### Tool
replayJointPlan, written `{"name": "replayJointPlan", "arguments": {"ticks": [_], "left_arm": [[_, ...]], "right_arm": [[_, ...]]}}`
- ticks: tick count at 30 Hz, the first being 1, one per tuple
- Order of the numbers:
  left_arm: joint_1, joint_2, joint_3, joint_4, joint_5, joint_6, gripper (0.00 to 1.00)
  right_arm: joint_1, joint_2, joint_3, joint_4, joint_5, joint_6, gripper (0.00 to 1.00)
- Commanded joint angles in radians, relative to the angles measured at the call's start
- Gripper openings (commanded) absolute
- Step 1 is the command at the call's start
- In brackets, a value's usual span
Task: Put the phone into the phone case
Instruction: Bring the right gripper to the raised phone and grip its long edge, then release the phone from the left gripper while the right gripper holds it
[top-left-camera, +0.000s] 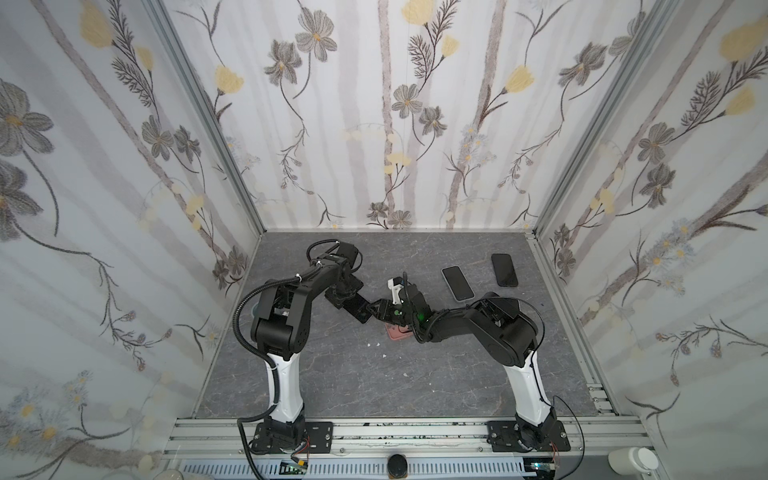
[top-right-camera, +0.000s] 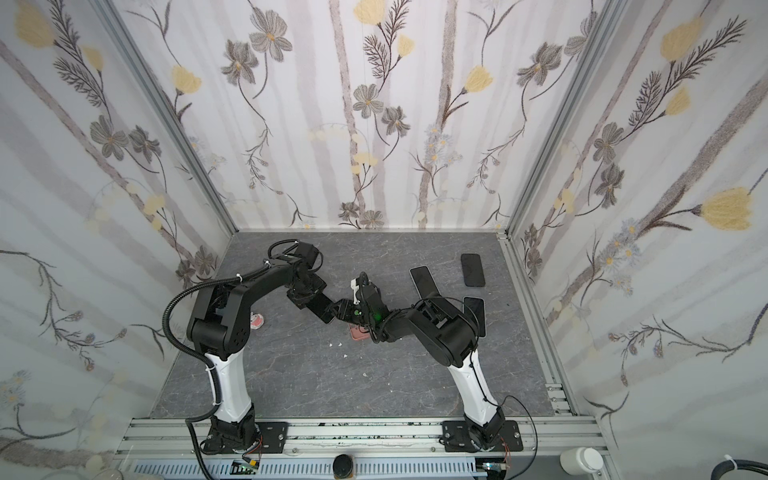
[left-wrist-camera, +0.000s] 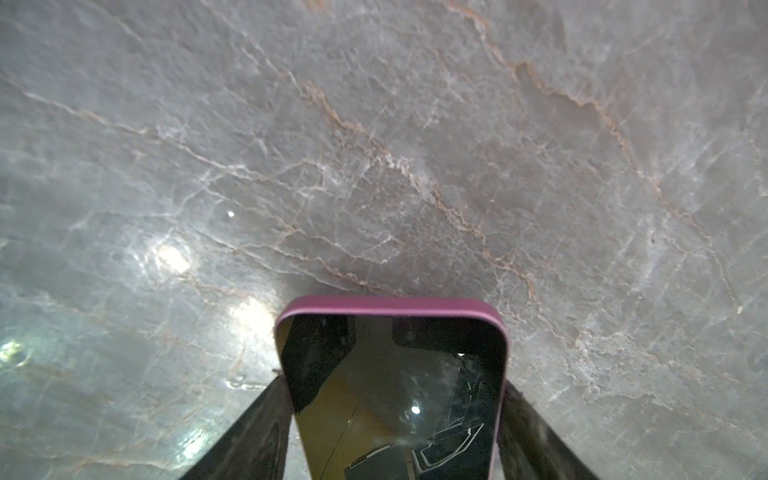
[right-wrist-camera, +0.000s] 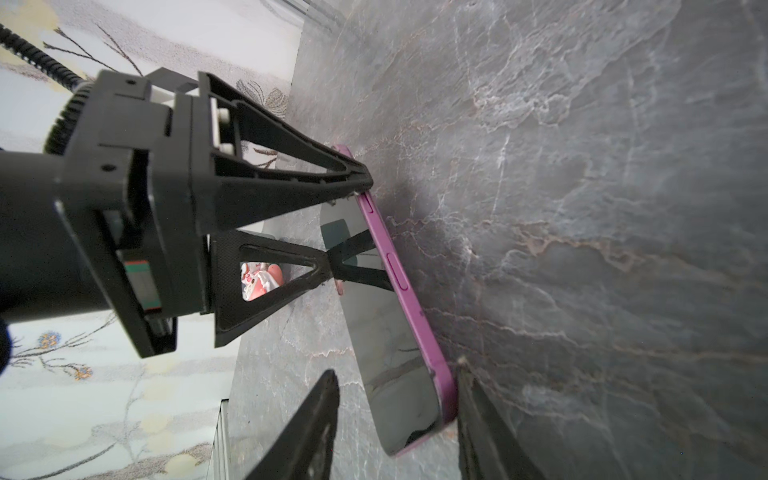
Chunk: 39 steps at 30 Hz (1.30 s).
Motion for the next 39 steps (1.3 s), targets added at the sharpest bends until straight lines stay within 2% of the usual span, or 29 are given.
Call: {"name": "replayJointPlan", "arguments": {"ticks": [1,11,17,19,24,29,32,36,39], "left_arm": [[-0.001,-0.014,0.0,0.016,0.02,-0.023,0.72],[0.0,-0.03,-0.035,0.045,0.047,-0.033,0.72],[-0.002,-0.052,-0.043,0.052,0.039,-0.024,0.72],[-0.005,-0.075,-0.029,0.043,0.005,-0.002,0.76],[-0.013,-0.18,0.025,0.024,-0.109,0.101,0.91],[-0.036,-0.379,0.027,0.121,-0.158,0.34,0.97],[-0.041,-0.572,-0.071,0.305,0.0,0.551,0.96],[-0.041,-0.874,-0.313,0.6,0.25,0.787,0.91],[-0.04,-1.02,-0.41,0.62,0.387,0.944,0.92]], "right_arm": [[0.003,0.006,0.011,0.017,-0.038,0.02,0.4],[0.003,0.045,0.045,0.093,-0.076,0.061,0.27],[0.002,0.038,0.059,0.083,-0.098,0.059,0.12],[0.003,0.016,0.055,0.076,-0.113,0.054,0.06],[0.002,-0.114,0.021,0.01,-0.14,-0.008,0.0],[0.0,-0.283,0.022,-0.215,-0.149,-0.165,0.0],[-0.014,-0.385,-0.009,-0.311,-0.193,-0.234,0.0],[-0.038,-0.547,-0.117,-0.396,-0.246,-0.308,0.0],[-0.057,-0.714,-0.211,-0.435,-0.259,-0.376,0.0]]}}
